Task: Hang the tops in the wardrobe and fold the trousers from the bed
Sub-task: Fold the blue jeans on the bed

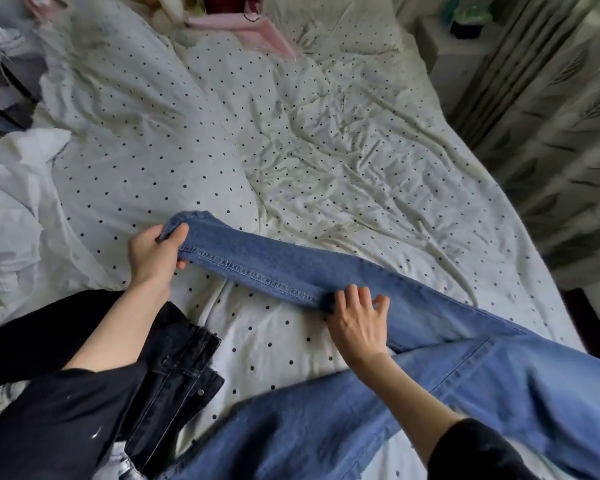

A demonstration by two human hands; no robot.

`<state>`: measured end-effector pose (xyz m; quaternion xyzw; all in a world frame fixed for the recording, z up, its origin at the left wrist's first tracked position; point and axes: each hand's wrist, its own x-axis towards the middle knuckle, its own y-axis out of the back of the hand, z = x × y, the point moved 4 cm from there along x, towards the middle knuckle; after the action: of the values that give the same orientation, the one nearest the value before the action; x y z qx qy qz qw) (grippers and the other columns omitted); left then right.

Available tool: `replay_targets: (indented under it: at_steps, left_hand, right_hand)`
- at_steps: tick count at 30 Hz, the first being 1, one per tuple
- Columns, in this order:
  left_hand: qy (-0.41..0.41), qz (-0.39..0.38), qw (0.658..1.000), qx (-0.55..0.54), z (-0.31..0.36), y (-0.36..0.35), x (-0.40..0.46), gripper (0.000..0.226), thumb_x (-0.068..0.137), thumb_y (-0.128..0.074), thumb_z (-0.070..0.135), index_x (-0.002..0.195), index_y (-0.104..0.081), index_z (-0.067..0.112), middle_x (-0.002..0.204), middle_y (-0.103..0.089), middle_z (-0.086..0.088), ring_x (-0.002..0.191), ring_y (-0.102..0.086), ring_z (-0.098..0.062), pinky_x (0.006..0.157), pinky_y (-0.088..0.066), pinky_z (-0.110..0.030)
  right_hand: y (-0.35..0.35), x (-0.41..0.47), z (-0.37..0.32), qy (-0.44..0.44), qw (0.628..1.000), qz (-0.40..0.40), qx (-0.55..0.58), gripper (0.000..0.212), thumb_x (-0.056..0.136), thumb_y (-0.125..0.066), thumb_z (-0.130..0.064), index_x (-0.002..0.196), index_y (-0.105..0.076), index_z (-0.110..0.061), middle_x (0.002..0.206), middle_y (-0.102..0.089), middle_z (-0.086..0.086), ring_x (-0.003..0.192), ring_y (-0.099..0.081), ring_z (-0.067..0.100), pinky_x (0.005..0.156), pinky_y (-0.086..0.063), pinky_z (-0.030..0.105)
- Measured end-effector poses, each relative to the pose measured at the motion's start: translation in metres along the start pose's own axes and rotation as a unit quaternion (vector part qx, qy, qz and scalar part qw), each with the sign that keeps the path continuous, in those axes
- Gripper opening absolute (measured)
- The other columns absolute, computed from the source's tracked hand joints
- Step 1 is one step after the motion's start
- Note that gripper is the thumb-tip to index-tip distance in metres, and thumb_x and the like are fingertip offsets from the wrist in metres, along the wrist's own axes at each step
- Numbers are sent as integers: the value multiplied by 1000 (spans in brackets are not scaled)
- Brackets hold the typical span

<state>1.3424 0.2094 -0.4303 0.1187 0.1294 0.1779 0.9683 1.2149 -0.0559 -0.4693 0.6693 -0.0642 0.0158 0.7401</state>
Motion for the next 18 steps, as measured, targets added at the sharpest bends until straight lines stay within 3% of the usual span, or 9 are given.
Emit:
replay_targets:
  at_steps: [4, 6, 7, 9, 11, 12, 15, 18]
  left_hand:
    - [-3, 5, 999, 33, -10, 8, 1, 22, 91, -57, 14, 70, -55, 21, 71, -55, 2, 63, -50, -12, 53, -43, -23]
    - [-7, -7, 991, 136, -22, 18, 2, 15, 91, -56, 16, 76, -55, 16, 77, -56, -6, 71, -52, -21, 65, -42, -31]
    - [-1, -19, 975, 223, -32, 23, 3, 12, 91, -55, 18, 80, -55, 14, 80, -57, -9, 76, -53, -25, 69, -43, -33]
    - [38, -57, 909, 411, -56, 32, -2, 11, 92, -51, 26, 87, -54, 16, 89, -59, -12, 90, -55, -32, 80, -42, -39]
    - [61, -80, 849, 519, -72, 35, -9, 12, 93, -48, 30, 94, -56, 20, 104, -60, -13, 107, -50, -34, 91, -34, -41]
    - [48, -74, 836, 542, -75, 34, -11, 13, 93, -49, 29, 99, -57, 21, 110, -60, -14, 112, -45, -34, 92, -31, -41]
    - [-62, -34, 843, 533, -68, 22, -16, 33, 88, -57, 15, 120, -52, 16, 125, -51, -17, 120, -38, -35, 94, -27, -46]
    - [-177, -37, 842, 508, -62, 7, -35, 40, 85, -58, 9, 124, -51, 14, 123, -50, -16, 115, -40, -35, 91, -27, -46]
  right_hand:
    - [6, -9, -2, 62, 994, 76, 42, 14, 57, -65, -10, 55, -51, -14, 56, -48, 3, 48, -48, 24, 46, -35, 30]
    - [6, -25, -3, 98, 987, 105, 73, 13, 65, -44, -12, 55, -52, -15, 56, -49, 1, 49, -49, 23, 45, -35, 29]
    - [3, -33, -3, 116, 985, 105, 71, 18, 66, -40, -11, 55, -54, -15, 56, -50, 0, 49, -49, 22, 45, -36, 28]
    - [-4, -47, -7, 149, 984, 81, 57, 18, 64, -45, -10, 58, -60, -17, 59, -53, -2, 50, -52, 20, 46, -38, 25]
    - [-10, -53, -10, 146, 985, 51, 80, 9, 59, -67, -9, 64, -66, -17, 63, -58, -2, 52, -56, 20, 47, -42, 24]
    - [-13, -55, -10, 130, 986, 36, 102, 15, 57, -76, -11, 69, -69, -16, 67, -61, -1, 55, -58, 21, 48, -44, 24]
    - [-16, -65, -6, 127, 981, 32, 143, 33, 69, -77, -24, 101, -72, -16, 98, -70, 3, 75, -66, 22, 61, -51, 26]
    - [-16, -85, -2, 164, 977, 16, 134, 40, 85, -52, -31, 120, -65, -15, 128, -60, 10, 112, -61, 25, 89, -52, 44]
